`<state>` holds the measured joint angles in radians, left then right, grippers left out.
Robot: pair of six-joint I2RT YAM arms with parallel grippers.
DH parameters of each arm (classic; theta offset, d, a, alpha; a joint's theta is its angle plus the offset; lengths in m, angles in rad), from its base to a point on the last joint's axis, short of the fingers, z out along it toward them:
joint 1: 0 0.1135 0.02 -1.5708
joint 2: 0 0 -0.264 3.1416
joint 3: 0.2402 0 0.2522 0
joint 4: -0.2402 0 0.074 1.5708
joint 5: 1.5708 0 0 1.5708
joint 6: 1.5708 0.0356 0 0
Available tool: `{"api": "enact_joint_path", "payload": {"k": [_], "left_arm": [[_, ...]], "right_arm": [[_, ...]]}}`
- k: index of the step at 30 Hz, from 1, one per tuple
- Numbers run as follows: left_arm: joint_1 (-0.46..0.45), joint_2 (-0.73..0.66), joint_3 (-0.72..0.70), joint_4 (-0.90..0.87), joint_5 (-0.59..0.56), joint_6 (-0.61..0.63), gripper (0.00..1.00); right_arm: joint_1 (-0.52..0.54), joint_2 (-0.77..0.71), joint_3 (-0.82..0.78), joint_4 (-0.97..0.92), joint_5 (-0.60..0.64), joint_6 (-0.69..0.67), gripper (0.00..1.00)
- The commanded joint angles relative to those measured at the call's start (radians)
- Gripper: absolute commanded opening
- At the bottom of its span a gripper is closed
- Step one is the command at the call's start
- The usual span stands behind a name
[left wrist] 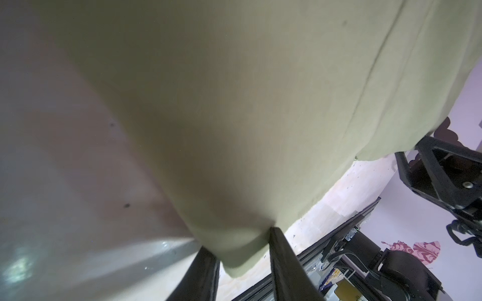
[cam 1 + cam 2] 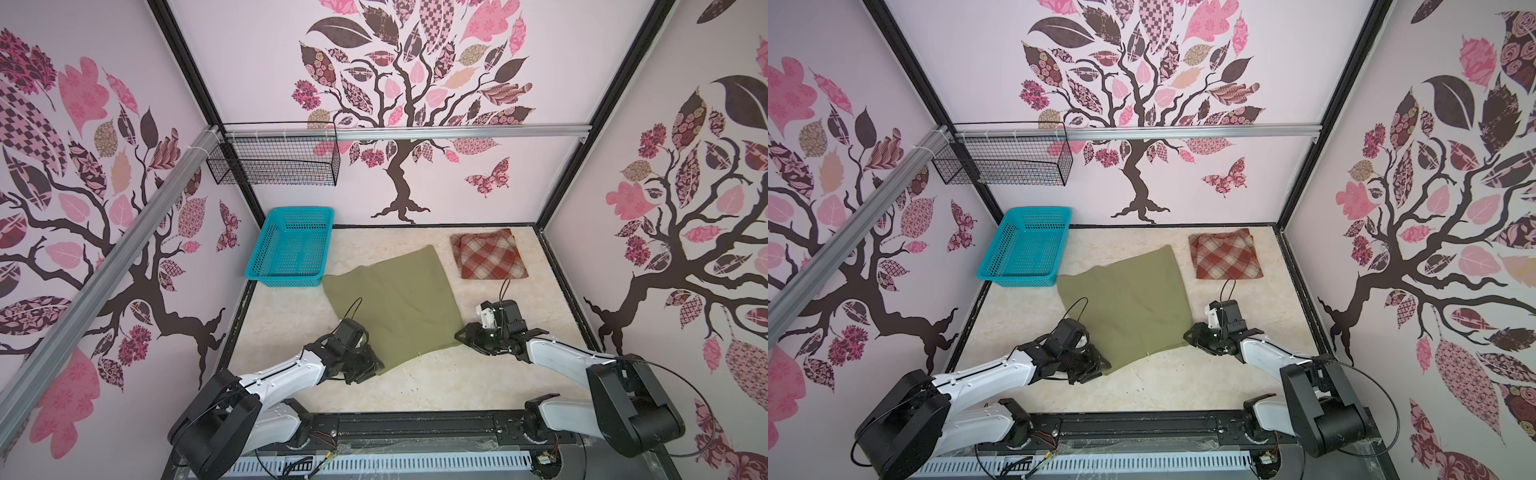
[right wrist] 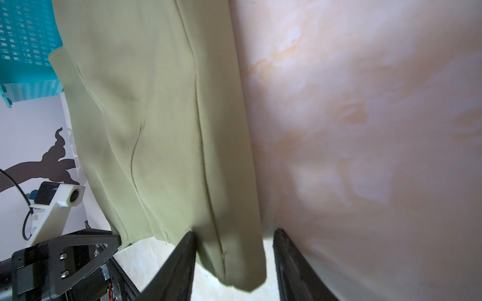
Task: Fold and stack skirts
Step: Flatten out the skirt at the center of the table.
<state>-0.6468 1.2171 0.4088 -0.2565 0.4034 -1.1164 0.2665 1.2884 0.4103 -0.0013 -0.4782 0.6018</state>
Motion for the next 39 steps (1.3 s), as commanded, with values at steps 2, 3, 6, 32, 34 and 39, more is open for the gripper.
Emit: {"api": "enact_joint_path", "payload": {"k": [2,3,6,32,34,39], "left_arm": [[-0.005,0.026,-0.020,0.023,-0.018,0.000,0.27],[-0.005,0.028,-0.021,0.025,-0.019,0.000,0.23],[-0.005,0.029,-0.020,0.029,-0.020,0.003,0.20],[0.221,-0.185,0.424,-0.323,-0.196,0.238,0.00],[0.301,-0.179,0.552,-0.372,-0.198,0.308,0.00],[0.423,-0.134,0.876,-0.457,-0.168,0.387,0.00]], "right_arm": [[0.005,0.031,-0.013,0.004,-0.005,0.002,0.46],[0.005,0.034,-0.015,0.008,-0.004,0.002,0.44],[0.005,0.044,-0.014,0.011,0.012,-0.008,0.43],[0.006,-0.037,0.315,-0.103,-0.025,-0.005,0.00],[0.004,-0.031,0.423,-0.137,-0.025,-0.009,0.00],[0.004,-0.061,0.645,-0.205,-0.027,0.003,0.00]]}}
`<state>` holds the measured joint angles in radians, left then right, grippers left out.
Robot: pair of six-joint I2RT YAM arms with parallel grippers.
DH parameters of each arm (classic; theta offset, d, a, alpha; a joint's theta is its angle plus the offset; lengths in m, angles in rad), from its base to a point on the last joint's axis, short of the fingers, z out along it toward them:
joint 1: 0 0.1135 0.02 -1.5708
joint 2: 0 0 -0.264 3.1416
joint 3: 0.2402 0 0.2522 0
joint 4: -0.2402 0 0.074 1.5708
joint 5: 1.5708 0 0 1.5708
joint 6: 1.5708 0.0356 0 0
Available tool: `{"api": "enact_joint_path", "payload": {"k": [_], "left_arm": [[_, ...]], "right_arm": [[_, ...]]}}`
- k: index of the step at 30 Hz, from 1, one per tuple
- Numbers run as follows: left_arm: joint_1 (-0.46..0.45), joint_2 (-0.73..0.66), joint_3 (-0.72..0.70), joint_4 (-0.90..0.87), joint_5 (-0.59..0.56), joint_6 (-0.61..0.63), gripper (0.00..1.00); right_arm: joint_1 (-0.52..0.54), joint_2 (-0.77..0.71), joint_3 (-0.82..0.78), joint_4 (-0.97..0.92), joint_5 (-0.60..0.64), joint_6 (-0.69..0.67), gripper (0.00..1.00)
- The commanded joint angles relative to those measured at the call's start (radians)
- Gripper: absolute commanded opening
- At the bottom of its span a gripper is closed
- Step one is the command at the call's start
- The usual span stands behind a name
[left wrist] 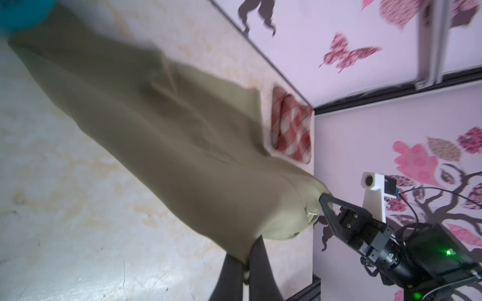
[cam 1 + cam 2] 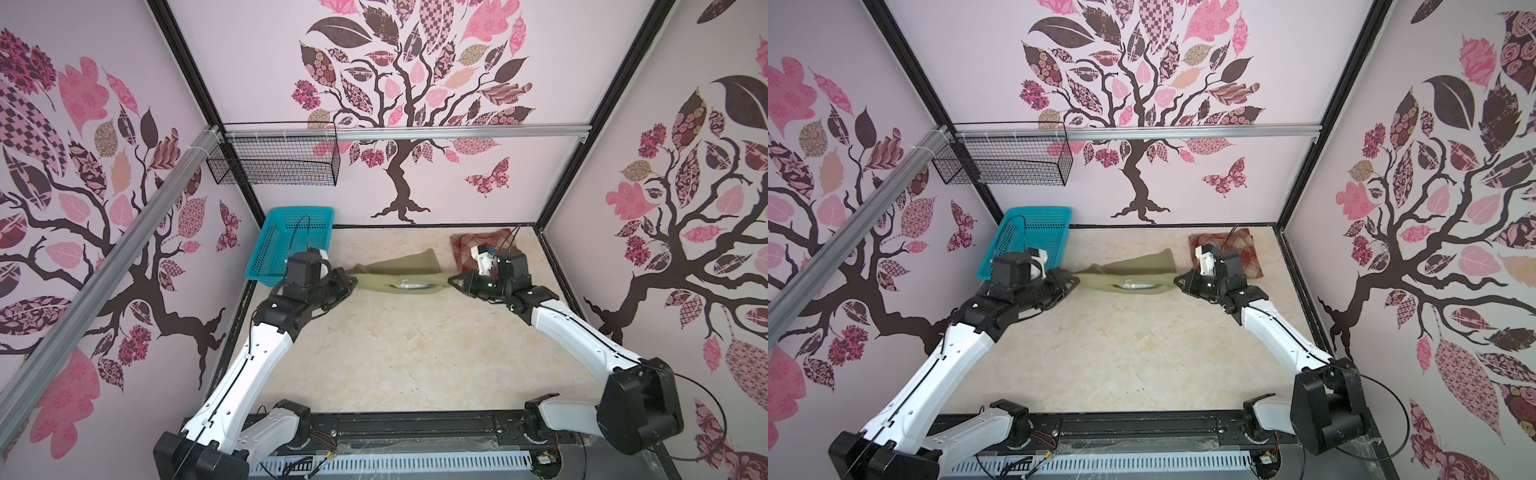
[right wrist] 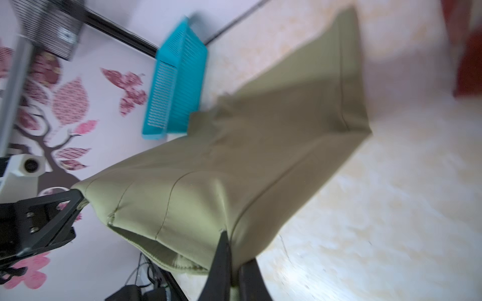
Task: Fold and stack skirts
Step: Flatten out the skirt at the center of the table.
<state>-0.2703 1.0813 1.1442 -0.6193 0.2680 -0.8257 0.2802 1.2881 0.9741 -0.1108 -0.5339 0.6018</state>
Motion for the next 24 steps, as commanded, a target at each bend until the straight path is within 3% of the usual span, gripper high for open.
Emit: {"api": "enact_joint_path", "payload": {"k": [1,5,11,14,18,24], "left_arm": [[0.057,0.003,0.187,-0.107,-0.032,0.103,0.00],[0.079,-0.010,0.340,-0.182,-0.047,0.131,0.00],[0.089,-0.042,0.400,-0.199,-0.042,0.122,0.00],[0.149,-0.006,0.407,-0.172,-0.005,0.121,0.00],[0.305,0.093,0.358,0.001,0.181,0.022,0.00],[0.343,0.342,0.510,0.072,0.250,0.031,0.00]], "right_arm": [[-0.010,-0.074,0.104,-0.103,0.028,0.010,0.00],[-0.010,-0.171,0.136,-0.099,0.039,0.047,0.00],[-0.017,-0.225,0.229,-0.217,0.076,-0.003,0.00],[-0.054,-0.177,0.271,-0.235,0.053,-0.025,0.00],[-0.096,-0.059,0.338,-0.217,0.066,-0.056,0.00],[-0.118,0.194,0.586,-0.232,0.097,-0.102,0.00]]}}
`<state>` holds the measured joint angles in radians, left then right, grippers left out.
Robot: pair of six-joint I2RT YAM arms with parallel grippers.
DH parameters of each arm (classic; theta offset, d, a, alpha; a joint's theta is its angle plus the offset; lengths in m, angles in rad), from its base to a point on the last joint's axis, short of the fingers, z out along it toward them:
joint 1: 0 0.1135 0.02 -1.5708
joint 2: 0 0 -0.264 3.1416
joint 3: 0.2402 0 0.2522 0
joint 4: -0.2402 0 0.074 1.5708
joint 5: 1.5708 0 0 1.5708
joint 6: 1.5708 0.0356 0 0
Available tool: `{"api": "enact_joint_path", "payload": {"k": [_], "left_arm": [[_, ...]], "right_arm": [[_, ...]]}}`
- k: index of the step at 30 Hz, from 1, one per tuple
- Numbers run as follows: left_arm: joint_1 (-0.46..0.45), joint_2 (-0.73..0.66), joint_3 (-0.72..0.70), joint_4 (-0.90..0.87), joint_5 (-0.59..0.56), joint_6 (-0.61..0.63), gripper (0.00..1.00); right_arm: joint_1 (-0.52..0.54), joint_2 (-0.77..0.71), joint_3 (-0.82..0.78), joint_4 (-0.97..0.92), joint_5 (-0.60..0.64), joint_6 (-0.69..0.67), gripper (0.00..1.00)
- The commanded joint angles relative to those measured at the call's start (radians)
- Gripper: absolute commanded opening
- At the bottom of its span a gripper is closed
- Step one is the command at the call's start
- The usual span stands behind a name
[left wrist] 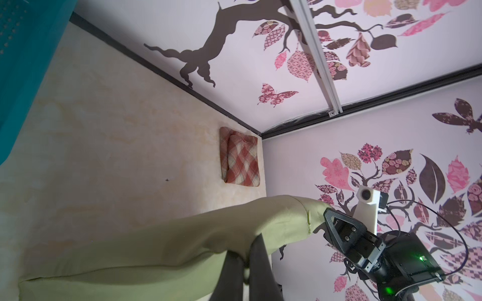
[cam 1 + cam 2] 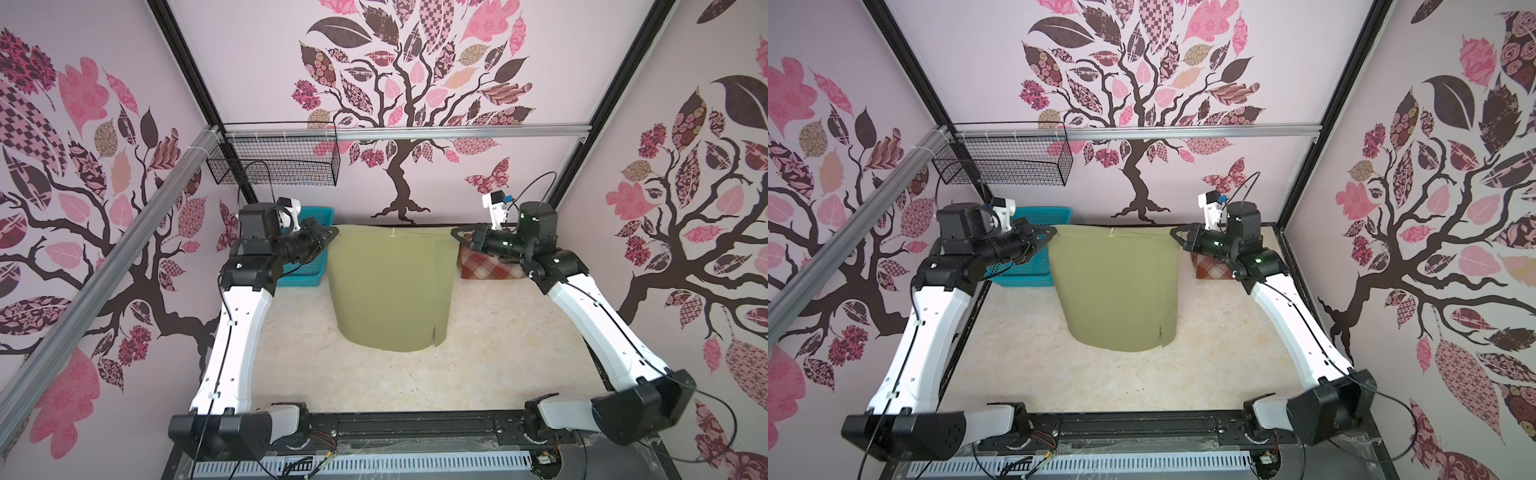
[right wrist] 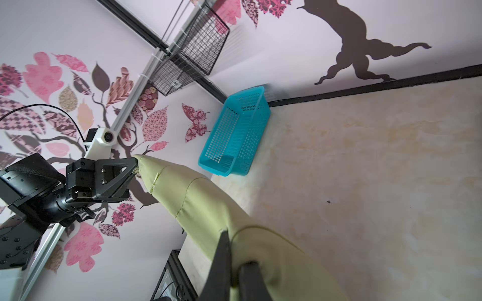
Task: Fold and stack skirts
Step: Flatten out the skirt at the center of the table.
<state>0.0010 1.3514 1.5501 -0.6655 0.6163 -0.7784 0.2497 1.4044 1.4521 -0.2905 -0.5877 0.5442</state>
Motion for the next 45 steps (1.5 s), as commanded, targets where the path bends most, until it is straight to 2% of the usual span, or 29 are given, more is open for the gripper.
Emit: {"api": "enact_joint_path", "payload": {"k": [1,6,8,10,14,18,21,24,27,28,29,30,33,35,36,40,43,45], "left_arm": [[0.071,0.100,0.128,0.132,-0.086,-0.023,0.00],[0.072,0.169,0.236,0.149,-0.070,-0.024,0.00],[0.070,0.146,0.219,0.161,-0.060,-0.022,0.00],[0.068,0.098,0.148,0.187,-0.049,-0.019,0.00],[0.019,-0.041,-0.169,0.267,-0.068,-0.010,0.00],[-0.102,-0.177,-0.521,0.257,-0.139,0.038,0.00],[-0.157,-0.273,-0.796,0.300,-0.153,-0.028,0.00],[-0.183,-0.390,-1.004,0.318,-0.180,-0.093,0.00],[-0.182,-0.497,-1.120,0.260,-0.219,-0.131,0.00],[-0.184,-0.525,-1.133,0.225,-0.225,-0.130,0.00],[-0.184,-0.553,-1.145,0.189,-0.221,-0.131,0.00],[-0.184,-0.578,-1.152,0.156,-0.208,-0.133,0.09],[-0.184,-0.644,-1.134,0.018,-0.187,-0.116,0.36],[-0.184,-0.680,-1.117,-0.036,-0.165,-0.118,0.46],[-0.185,-0.693,-1.108,-0.050,-0.143,-0.136,0.47],[-0.185,-0.703,-1.062,-0.097,-0.102,-0.180,0.47],[-0.185,-0.673,-0.997,-0.124,-0.186,-0.133,0.43],[-0.185,-0.611,-0.971,-0.095,-0.200,-0.109,0.41]], "right_arm": [[-0.092,0.107,0.145,-0.049,0.149,-0.040,0.00],[-0.099,0.201,0.310,-0.064,0.117,-0.039,0.00],[-0.099,0.191,0.307,-0.070,0.102,-0.045,0.00],[-0.099,0.151,0.237,-0.059,0.097,-0.050,0.00],[-0.099,0.011,-0.098,0.048,0.077,-0.049,0.00],[-0.089,-0.123,-0.488,0.174,0.046,-0.014,0.00],[-0.061,-0.210,-0.728,0.227,0.063,0.010,0.00],[-0.034,-0.278,-0.902,0.264,0.098,0.028,0.00],[-0.032,-0.309,-1.000,0.282,0.085,0.056,0.01],[-0.031,-0.315,-1.017,0.283,0.075,0.060,0.05],[-0.030,-0.327,-1.028,0.274,0.067,0.059,0.15],[-0.030,-0.337,-1.033,0.260,0.068,0.058,0.33],[-0.030,-0.383,-1.026,0.205,0.073,0.047,0.53],[-0.030,-0.420,-1.013,0.173,0.077,0.046,0.55],[-0.030,-0.440,-1.005,0.164,0.076,0.050,0.55],[-0.026,-0.482,-0.993,0.196,0.053,0.094,0.57],[0.004,-0.446,-0.988,0.223,0.065,0.101,0.55],[0.048,-0.392,-0.977,0.231,0.089,0.097,0.50]]}}
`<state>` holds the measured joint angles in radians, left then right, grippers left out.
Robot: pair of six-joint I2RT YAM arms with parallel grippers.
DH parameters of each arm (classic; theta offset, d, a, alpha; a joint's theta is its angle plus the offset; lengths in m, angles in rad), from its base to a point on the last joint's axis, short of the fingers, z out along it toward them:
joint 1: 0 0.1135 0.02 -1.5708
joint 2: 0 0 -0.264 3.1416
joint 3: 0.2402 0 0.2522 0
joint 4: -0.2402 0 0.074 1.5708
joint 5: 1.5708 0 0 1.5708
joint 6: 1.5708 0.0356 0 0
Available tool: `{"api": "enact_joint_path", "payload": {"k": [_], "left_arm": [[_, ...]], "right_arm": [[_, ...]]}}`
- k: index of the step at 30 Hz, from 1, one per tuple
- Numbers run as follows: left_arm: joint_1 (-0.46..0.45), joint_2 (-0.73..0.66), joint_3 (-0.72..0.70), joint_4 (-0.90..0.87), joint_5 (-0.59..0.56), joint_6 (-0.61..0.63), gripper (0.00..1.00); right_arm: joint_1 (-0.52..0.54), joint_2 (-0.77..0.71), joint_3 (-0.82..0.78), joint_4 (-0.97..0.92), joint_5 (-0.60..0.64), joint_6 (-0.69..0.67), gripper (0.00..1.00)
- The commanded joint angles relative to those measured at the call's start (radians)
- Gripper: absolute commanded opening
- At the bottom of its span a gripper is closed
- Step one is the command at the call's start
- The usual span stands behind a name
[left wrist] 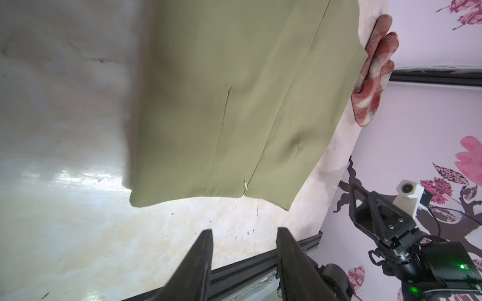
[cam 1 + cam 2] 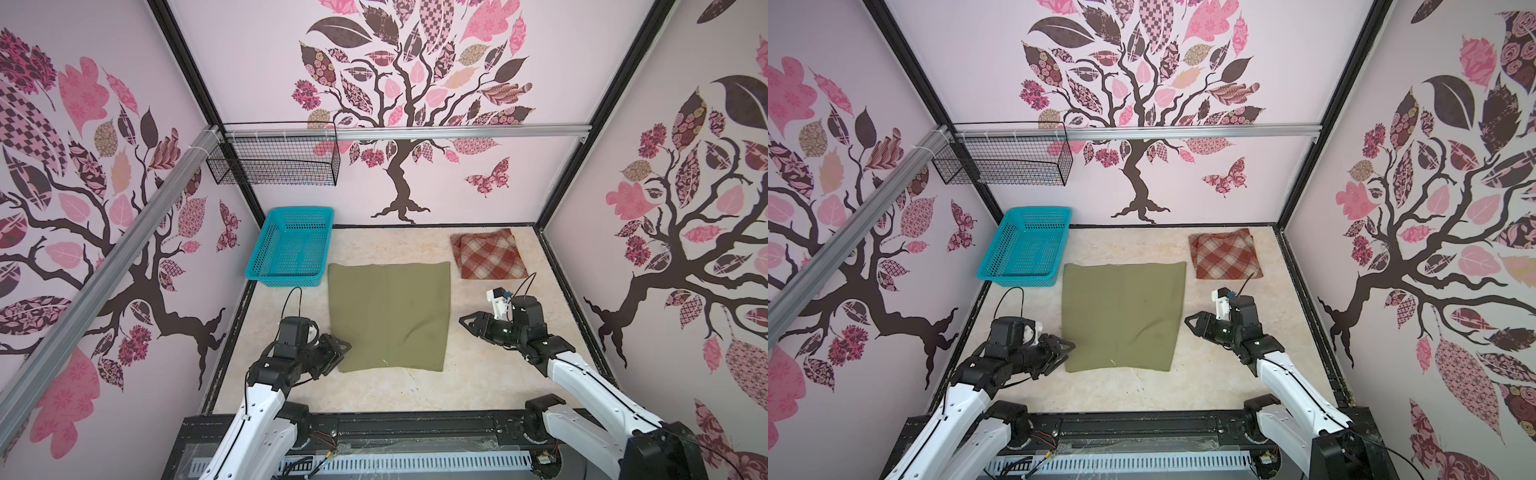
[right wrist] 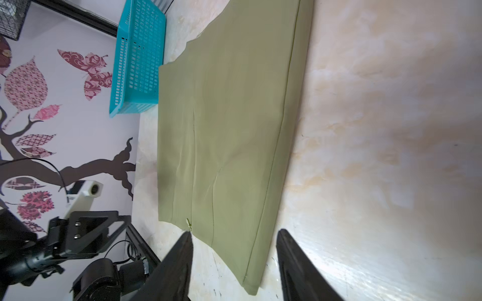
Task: Fold and stack skirts
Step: Flatten out the skirt at the center of the table, then rotate the skirt at the center of the table.
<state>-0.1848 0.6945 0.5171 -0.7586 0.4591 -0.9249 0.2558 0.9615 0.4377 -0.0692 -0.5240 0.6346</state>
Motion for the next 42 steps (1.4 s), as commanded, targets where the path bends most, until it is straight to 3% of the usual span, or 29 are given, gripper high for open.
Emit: {"api": "enact_joint_path", "payload": {"k": [1,7,15,21,29,36,42], "left_arm": [[0.001,0.079,0.069,0.010,-0.041,0.049,0.40],[-0.001,0.302,0.077,0.162,-0.066,0.078,0.33],[-0.006,0.515,0.095,0.235,-0.116,0.115,0.30],[-0.007,0.622,0.084,0.241,-0.146,0.151,0.29],[-0.038,0.733,0.054,0.331,-0.116,0.130,0.28],[-0.125,0.813,0.063,0.343,-0.143,0.114,0.27],[-0.232,0.808,0.030,0.373,-0.145,0.045,0.27]], "right_arm": [[0.064,0.075,0.039,0.022,0.032,0.007,0.47],[0.148,0.241,0.026,0.139,0.062,0.041,0.16],[0.149,0.482,0.060,0.209,0.112,0.051,0.00],[0.148,0.548,0.119,0.147,0.191,0.039,0.00],[0.170,0.465,0.194,0.019,0.234,0.017,0.00],[0.234,0.382,0.217,-0.051,0.249,0.013,0.00],[0.234,0.457,0.195,-0.032,0.237,-0.023,0.01]]}}
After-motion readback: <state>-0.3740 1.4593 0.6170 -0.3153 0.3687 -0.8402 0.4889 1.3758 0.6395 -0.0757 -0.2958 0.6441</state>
